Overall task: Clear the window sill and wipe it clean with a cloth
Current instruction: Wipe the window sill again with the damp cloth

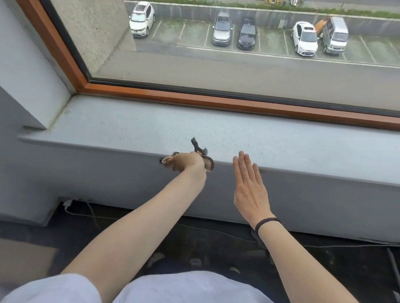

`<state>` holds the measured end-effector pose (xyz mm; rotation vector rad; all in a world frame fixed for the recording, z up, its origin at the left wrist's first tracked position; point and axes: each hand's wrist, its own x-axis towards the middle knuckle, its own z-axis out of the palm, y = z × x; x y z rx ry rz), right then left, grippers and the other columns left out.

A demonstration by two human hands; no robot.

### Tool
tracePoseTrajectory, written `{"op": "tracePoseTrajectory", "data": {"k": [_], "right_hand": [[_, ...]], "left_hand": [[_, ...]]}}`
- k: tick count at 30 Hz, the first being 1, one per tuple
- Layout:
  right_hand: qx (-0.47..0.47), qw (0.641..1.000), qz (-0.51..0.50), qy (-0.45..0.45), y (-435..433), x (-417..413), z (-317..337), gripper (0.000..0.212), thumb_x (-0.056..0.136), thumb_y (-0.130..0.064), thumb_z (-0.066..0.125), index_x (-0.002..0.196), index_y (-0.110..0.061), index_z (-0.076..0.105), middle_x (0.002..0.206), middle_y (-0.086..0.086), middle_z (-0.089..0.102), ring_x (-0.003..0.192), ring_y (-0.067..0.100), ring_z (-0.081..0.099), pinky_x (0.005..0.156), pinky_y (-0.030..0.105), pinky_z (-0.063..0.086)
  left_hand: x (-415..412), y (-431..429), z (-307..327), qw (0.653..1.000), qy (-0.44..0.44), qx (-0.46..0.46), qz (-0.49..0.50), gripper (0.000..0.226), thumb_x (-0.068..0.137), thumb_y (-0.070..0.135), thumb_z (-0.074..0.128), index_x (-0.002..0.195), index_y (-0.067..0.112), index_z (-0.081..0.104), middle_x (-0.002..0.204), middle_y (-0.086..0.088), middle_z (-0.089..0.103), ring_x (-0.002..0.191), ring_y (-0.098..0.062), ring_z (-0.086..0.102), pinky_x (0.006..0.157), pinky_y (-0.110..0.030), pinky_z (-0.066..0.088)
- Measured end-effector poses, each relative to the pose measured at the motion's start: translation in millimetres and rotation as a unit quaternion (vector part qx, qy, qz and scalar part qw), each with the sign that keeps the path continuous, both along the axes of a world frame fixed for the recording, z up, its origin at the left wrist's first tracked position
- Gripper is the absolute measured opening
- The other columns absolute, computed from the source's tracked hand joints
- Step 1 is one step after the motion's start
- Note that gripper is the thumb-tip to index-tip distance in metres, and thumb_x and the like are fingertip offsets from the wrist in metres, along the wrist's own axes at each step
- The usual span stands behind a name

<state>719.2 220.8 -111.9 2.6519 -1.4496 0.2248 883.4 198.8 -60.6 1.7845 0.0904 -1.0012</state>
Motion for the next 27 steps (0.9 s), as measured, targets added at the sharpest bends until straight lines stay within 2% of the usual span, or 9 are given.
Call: {"op": "tracePoseTrajectory", "data": {"k": [6, 8, 10, 11, 12, 14, 16, 21, 27], "right_hand": [[0.011, 1.000, -0.001, 0.009, -17, -73, -4, 0.092, 0.068, 0.009, 0.055, 0.148, -0.002, 0.012, 0.156, 0.017, 0.011, 0.146, 0.026, -0.002, 0.118, 0.038, 0.000], [0.019, 1.000, 0.006, 0.017, -12, -84, -9, 0.092, 0.068, 0.009, 0.054, 0.149, -0.002, 0.011, 0.156, 0.016, 0.010, 0.146, 0.025, -0.004, 0.118, 0.038, -0.001], [0.013, 1.000, 0.014, 0.023, -10, -93, -12, 0.092, 0.069, 0.008, 0.054, 0.149, -0.003, 0.010, 0.157, 0.016, 0.009, 0.146, 0.025, -0.001, 0.117, 0.039, 0.000], [0.008, 1.000, 0.012, 0.019, -12, -98, -14, 0.092, 0.069, 0.008, 0.053, 0.149, -0.003, 0.008, 0.157, 0.016, 0.008, 0.146, 0.025, -0.004, 0.117, 0.039, 0.001], [0.010, 1.000, 0.009, 0.011, -13, -101, -14, 0.092, 0.070, 0.009, 0.052, 0.149, -0.003, 0.007, 0.157, 0.016, 0.007, 0.146, 0.025, -0.009, 0.117, 0.040, 0.000], [0.018, 1.000, 0.001, -0.007, -13, -105, -14, 0.092, 0.069, 0.011, 0.050, 0.149, -0.004, 0.006, 0.156, 0.016, 0.006, 0.145, 0.024, -0.015, 0.117, 0.040, 0.000], [0.015, 1.000, 0.005, -0.004, -15, -107, -14, 0.092, 0.068, 0.012, 0.050, 0.149, -0.003, 0.007, 0.156, 0.017, 0.007, 0.145, 0.026, -0.012, 0.118, 0.040, -0.001], [-0.002, 1.000, -0.013, 0.004, -15, -128, -18, 0.091, 0.067, 0.013, 0.049, 0.148, -0.001, 0.011, 0.156, 0.019, 0.011, 0.145, 0.028, 0.000, 0.118, 0.040, -0.003], [-0.001, 0.999, -0.054, 0.007, -15, -161, -13, 0.091, 0.066, 0.012, 0.051, 0.147, -0.001, 0.013, 0.155, 0.020, 0.016, 0.144, 0.030, 0.010, 0.117, 0.041, 0.000]], "left_hand": [[-53, -8, 12, 0.996, 0.085, -0.028, -0.018, 0.039, 0.094, 0.006, 0.040, 0.132, -0.004, 0.041, 0.133, -0.013, 0.049, 0.121, -0.031, 0.052, 0.094, -0.035, 0.048], [-34, 2, 24, 0.995, 0.084, -0.024, -0.038, 0.018, 0.090, -0.005, 0.035, 0.094, -0.010, 0.051, 0.108, -0.026, 0.056, 0.094, -0.037, 0.060, 0.060, -0.033, 0.056], [-14, 9, 33, 0.996, 0.078, -0.008, 0.032, 0.021, 0.084, -0.016, 0.019, 0.071, -0.007, 0.033, 0.093, -0.021, 0.045, 0.065, -0.029, 0.047, 0.020, -0.028, 0.031], [-10, 11, 40, 0.993, 0.102, 0.000, 0.066, 0.025, 0.087, -0.015, 0.015, 0.069, -0.006, 0.029, 0.096, -0.019, 0.042, 0.059, -0.026, 0.044, 0.017, -0.026, 0.023], [-8, 10, 33, 0.990, 0.102, -0.004, 0.098, 0.027, 0.092, -0.011, 0.014, 0.072, -0.006, 0.031, 0.097, -0.018, 0.042, 0.054, -0.025, 0.047, 0.020, -0.026, 0.028], [-14, 5, 20, 0.993, 0.048, 0.007, 0.109, 0.020, 0.094, -0.005, 0.022, 0.090, 0.002, 0.040, 0.101, -0.015, 0.046, 0.060, -0.020, 0.054, 0.049, -0.028, 0.047], [-27, -4, 7, 0.990, 0.048, 0.002, 0.133, 0.023, 0.090, -0.006, 0.028, 0.102, 0.011, 0.039, 0.107, -0.010, 0.047, 0.078, -0.021, 0.051, 0.066, -0.033, 0.045], [-80, -18, -5, 0.994, 0.067, -0.015, 0.083, 0.023, 0.084, -0.007, 0.033, 0.100, 0.007, 0.042, 0.112, -0.012, 0.052, 0.081, -0.024, 0.054, 0.074, -0.037, 0.049], [-148, -23, 10, 0.990, 0.137, -0.037, 0.028, 0.028, 0.092, -0.005, 0.029, 0.069, 0.009, 0.034, 0.081, -0.010, 0.050, 0.076, -0.022, 0.051, 0.078, -0.035, 0.045]]}}
